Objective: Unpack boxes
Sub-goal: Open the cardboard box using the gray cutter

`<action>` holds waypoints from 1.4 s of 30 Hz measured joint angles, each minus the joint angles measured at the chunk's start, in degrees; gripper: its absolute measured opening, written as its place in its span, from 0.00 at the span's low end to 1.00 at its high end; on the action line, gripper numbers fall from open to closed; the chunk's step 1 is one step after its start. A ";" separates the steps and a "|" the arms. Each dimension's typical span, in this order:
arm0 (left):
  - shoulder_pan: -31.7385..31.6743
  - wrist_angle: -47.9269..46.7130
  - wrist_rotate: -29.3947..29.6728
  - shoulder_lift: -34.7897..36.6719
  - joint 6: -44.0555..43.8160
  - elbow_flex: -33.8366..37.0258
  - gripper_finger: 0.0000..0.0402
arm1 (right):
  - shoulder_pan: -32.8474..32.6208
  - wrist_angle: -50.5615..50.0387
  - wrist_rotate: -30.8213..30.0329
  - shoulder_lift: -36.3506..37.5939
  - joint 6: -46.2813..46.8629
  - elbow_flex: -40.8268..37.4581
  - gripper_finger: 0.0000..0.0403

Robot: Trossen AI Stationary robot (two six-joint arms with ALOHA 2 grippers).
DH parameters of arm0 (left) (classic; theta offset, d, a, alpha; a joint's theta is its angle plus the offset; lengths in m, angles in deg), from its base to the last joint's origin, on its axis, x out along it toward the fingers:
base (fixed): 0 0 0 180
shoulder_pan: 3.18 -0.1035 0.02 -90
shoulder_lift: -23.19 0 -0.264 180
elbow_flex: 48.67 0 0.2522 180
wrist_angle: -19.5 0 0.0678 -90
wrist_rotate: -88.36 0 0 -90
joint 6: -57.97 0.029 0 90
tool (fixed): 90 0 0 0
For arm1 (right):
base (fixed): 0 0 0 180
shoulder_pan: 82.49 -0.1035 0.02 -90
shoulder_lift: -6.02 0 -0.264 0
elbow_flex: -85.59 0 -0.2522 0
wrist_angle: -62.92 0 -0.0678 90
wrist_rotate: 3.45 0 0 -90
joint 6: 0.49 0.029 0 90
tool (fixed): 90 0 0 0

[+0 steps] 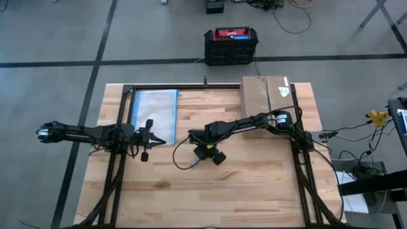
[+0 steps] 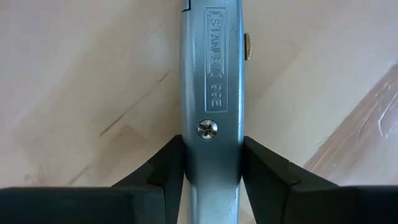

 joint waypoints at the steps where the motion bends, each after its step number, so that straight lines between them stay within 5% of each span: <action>1: 0.00 0.00 0.00 0.00 -0.02 0.00 0.00 | 0.00 0.06 0.05 0.00 1.18 -0.07 0.29; 21: 0.00 0.00 0.02 0.00 -0.02 0.00 0.00 | -0.19 0.39 3.87 0.04 4.77 -0.44 0.27; 42: -0.04 4.37 1.99 0.15 0.33 0.00 0.00 | -3.34 -3.26 -5.23 0.51 4.26 -0.42 0.26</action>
